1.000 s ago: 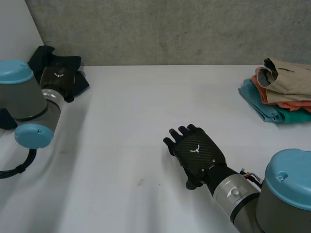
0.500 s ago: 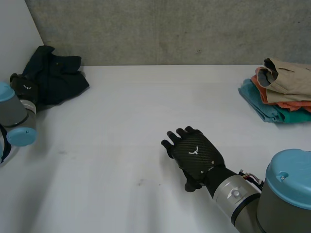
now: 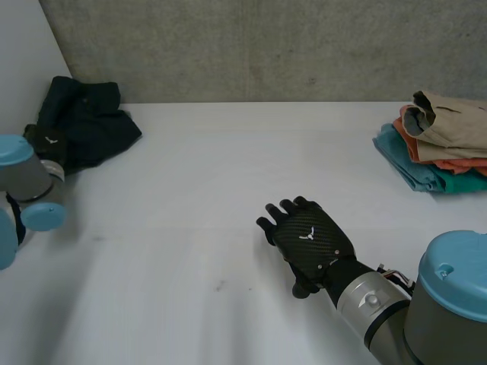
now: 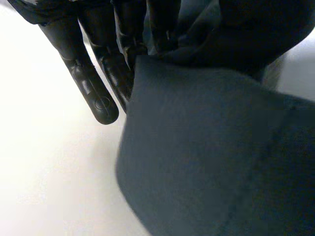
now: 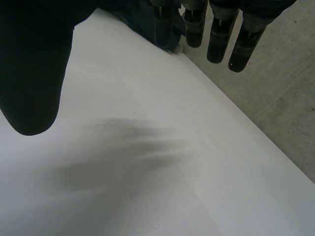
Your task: Fold the laundry.
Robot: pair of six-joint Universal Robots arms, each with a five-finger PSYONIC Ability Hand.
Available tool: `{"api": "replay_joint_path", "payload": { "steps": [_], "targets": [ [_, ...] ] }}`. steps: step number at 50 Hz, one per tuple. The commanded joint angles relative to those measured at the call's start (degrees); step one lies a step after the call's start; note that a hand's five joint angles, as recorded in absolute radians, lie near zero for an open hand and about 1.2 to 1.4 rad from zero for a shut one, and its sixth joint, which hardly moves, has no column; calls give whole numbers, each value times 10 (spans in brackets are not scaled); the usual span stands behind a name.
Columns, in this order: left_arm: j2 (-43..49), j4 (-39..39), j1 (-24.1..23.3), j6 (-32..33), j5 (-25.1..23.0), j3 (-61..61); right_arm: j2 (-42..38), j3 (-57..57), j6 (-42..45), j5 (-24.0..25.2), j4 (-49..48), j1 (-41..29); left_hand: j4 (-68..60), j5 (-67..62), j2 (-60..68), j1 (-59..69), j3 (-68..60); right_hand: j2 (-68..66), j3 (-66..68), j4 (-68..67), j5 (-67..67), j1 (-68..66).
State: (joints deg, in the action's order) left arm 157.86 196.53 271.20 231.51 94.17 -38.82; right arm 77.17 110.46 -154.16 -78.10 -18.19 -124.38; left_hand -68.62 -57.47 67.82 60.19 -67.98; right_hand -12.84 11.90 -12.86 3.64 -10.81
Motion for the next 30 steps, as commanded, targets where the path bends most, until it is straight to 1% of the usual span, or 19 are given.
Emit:
{"api": "replay_joint_path", "payload": {
  "steps": [1, 2, 3, 6, 7, 9, 10, 13, 14, 17, 18, 21, 22, 24, 25, 28, 29, 30],
  "targets": [
    [-113, -4, -62, -31, 1, -142, 4, 0, 0, -2, 0, 1, -114, -125, 122, 198, -120, 28, -19, 29, -36, 8],
    [-131, -4, -70, -41, 1, -163, 4, -1, 0, -2, 0, 1, -114, -125, 122, 198, -120, 28, -19, 29, -36, 8],
    [-173, -4, -88, -69, 1, -203, 4, -1, 0, -3, 0, 1, -114, -125, 122, 198, -120, 28, -19, 29, -36, 8],
    [-239, -6, -121, -127, 1, -262, 7, -2, 0, -3, 0, 2, -114, -125, 122, 198, -120, 28, -19, 29, -36, 8],
    [-284, -8, -144, -168, 0, -300, 9, -2, 0, -4, 0, 3, -114, -125, 122, 198, -120, 28, -19, 29, -36, 8],
    [-329, -14, -167, -214, -1, -338, 13, -3, -1, -5, 1, 10, -114, -125, 122, 198, -120, 28, -19, 29, -36, 8],
    [-371, -21, -193, -257, -2, -373, 17, -4, -1, -6, 1, 12, -114, -125, 122, 198, -120, 28, -19, 29, -36, 8],
    [-428, -32, -236, -315, -6, -413, 31, -7, -4, -6, 1, 26, -114, -125, 122, 198, -120, 28, -19, 29, -36, 8],
    [-454, -35, -268, -350, -10, -433, 34, -8, -5, -6, 1, 30, -114, -125, 122, 198, -120, 28, -19, 29, -36, 8],
    [-478, -38, -325, -393, -17, -454, 51, -10, -9, -10, 1, 53, -114, -125, 122, 198, -120, 28, -19, 29, -36, 8],
    [-481, -38, -363, -416, -20, -463, 56, -10, -10, -11, 0, 59, -114, -125, 122, 198, -120, 28, -19, 29, -36, 8],
    [-477, -38, -415, -442, -22, -472, 70, -11, -22, -20, 0, 84, -114, -125, 122, 198, -120, 28, -19, 29, -36, 8],
    [-473, -39, -447, -452, -23, -476, 72, -11, -26, -22, 0, 88, -114, -125, 122, 198, -120, 28, -19, 29, -36, 8],
    [-464, -40, -473, -454, -22, -477, 76, -14, -39, -28, 1, 98, -114, -125, 122, 198, -120, 28, -19, 29, -36, 8],
    [-453, -46, -495, -454, -23, -477, 76, -15, -43, -29, 1, 101, -114, -125, 122, 198, -120, 28, -19, 29, -36, 8],
    [-446, -59, -517, -453, -22, -479, 77, -15, -47, -29, 2, 111, -114, -125, 122, 198, -120, 28, -19, 29, -36, 8],
    [-447, -70, -523, -452, -22, -482, 77, -15, -47, -29, 2, 114, -79, -91, 87, 163, -85, 28, -19, 29, -36, 8],
    [-448, -78, -523, -451, -22, -484, 78, -15, -47, -28, 2, 115, 56, 45, -48, 28, 50, 28, -19, 29, -36, 8]
  ]
}}
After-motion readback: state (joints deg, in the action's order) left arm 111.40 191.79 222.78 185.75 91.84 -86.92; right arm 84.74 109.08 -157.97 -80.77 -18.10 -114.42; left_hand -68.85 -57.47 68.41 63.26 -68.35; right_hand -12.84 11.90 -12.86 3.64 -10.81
